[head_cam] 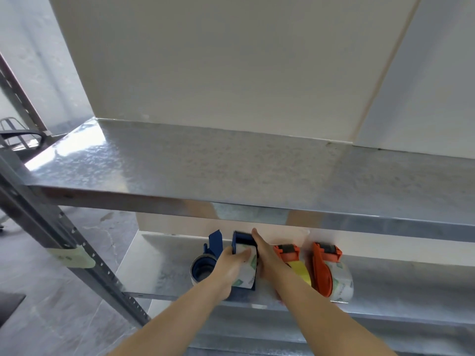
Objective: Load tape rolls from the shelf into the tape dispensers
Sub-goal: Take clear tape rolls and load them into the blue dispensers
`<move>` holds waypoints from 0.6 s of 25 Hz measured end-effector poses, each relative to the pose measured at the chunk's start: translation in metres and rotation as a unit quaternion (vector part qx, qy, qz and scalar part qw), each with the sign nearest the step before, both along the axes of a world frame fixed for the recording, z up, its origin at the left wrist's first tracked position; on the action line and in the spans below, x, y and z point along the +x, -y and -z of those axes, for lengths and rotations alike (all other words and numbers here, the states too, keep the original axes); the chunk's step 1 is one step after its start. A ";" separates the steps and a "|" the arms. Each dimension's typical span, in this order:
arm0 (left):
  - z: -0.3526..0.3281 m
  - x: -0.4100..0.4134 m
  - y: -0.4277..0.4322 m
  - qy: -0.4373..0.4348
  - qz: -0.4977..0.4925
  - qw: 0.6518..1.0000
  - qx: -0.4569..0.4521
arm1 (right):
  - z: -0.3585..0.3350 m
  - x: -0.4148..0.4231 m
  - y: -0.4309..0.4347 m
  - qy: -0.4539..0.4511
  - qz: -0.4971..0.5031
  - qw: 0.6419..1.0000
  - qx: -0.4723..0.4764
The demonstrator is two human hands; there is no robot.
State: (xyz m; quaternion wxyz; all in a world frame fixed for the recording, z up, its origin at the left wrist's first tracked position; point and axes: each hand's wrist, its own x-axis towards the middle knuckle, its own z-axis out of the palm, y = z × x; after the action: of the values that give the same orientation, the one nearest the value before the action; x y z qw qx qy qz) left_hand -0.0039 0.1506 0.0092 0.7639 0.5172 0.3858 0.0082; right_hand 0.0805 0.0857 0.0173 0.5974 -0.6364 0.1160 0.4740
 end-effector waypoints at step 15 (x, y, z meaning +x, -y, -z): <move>0.057 0.032 0.009 -0.114 0.014 0.993 -0.037 | 0.048 -0.027 0.045 0.201 -0.093 0.973 -0.063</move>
State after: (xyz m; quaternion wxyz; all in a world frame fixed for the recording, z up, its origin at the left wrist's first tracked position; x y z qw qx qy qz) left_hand 0.0279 0.1420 -0.0480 0.7334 0.4920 0.4630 -0.0757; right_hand 0.0540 0.0412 -0.0311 0.5205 -0.7630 -0.0363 0.3817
